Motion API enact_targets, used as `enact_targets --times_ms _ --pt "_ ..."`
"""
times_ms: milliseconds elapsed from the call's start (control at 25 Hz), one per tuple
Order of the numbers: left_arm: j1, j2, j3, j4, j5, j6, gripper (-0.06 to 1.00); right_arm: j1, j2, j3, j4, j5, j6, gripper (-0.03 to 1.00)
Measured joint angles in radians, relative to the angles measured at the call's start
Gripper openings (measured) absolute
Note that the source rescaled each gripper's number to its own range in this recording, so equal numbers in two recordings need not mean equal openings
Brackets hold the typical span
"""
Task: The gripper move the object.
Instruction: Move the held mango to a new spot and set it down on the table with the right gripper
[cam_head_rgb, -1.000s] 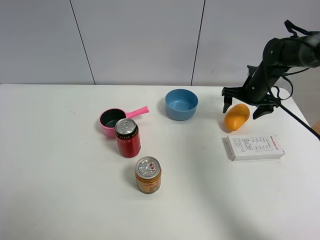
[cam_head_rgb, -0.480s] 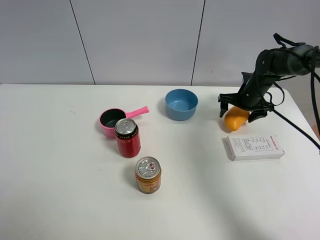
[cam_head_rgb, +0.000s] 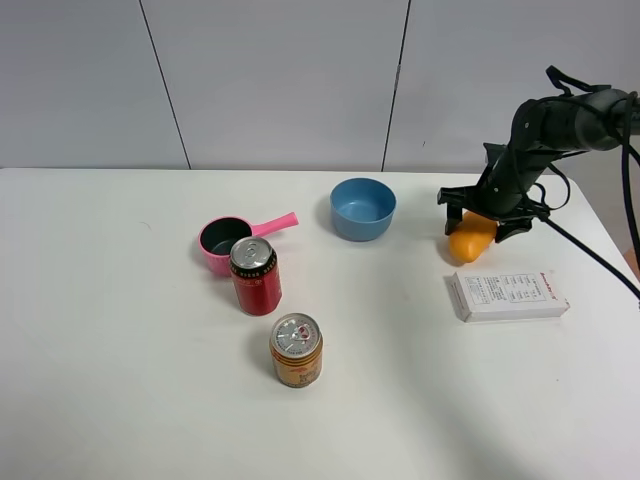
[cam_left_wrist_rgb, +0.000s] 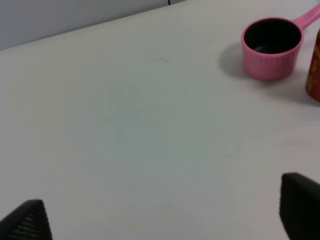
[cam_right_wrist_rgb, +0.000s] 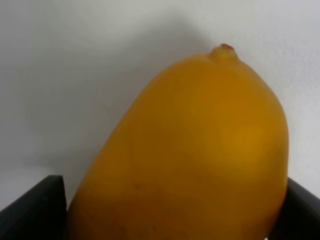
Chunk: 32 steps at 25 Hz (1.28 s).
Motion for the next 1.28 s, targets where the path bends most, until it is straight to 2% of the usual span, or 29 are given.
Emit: enact_targets --times_ms 440,840,1040,1280 --pt "0.000 0.000 0.000 0.000 0.000 0.000 1.00 0.000 -0.032 -0.009 0.000 0.087 0.000 0.02" --pt "0.000 0.000 0.000 0.000 0.000 0.000 1.00 0.012 -0.131 -0.180 -0.018 0.275 -0.018 0.02" --pt "0.000 0.000 0.000 0.000 0.000 0.000 1.00 0.089 -0.149 -0.288 -0.018 0.382 -0.068 0.02" --pt "0.000 0.000 0.000 0.000 0.000 0.000 1.00 0.226 -0.151 -0.371 -0.016 0.448 -0.112 0.02"
